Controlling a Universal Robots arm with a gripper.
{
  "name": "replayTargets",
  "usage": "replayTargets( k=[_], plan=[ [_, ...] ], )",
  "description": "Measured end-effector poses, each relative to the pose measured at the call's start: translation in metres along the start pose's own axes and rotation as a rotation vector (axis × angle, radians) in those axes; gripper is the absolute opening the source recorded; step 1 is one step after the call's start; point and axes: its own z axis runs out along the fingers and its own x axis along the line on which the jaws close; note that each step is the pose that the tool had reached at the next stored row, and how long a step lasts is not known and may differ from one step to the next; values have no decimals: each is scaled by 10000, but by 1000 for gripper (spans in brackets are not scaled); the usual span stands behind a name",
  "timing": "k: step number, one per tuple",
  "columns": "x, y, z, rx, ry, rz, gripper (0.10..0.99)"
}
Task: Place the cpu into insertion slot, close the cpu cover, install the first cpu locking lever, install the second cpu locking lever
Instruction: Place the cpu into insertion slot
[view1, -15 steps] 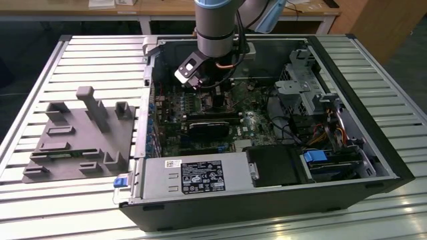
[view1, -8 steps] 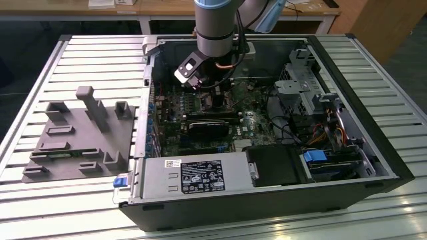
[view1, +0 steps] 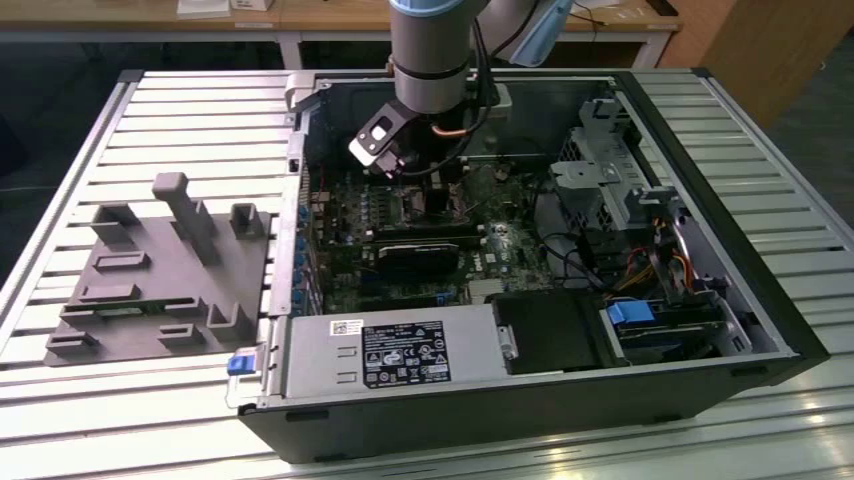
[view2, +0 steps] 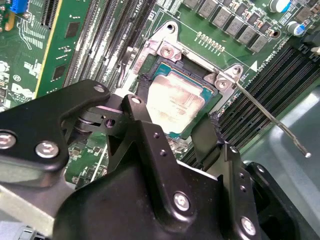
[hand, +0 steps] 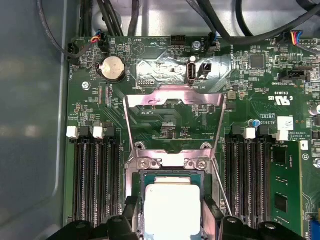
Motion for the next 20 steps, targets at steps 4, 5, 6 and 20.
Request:
replayTargets(
  k=[4,5,6,20],
  plan=[
    [0,1,-16,-1,-134,-8,612],
    [0,1,-16,-1,-134,-8,612],
    [0,1,-16,-2,-133,-8,612],
    [1,1,-20,-2,-133,-7,420]
  ],
)
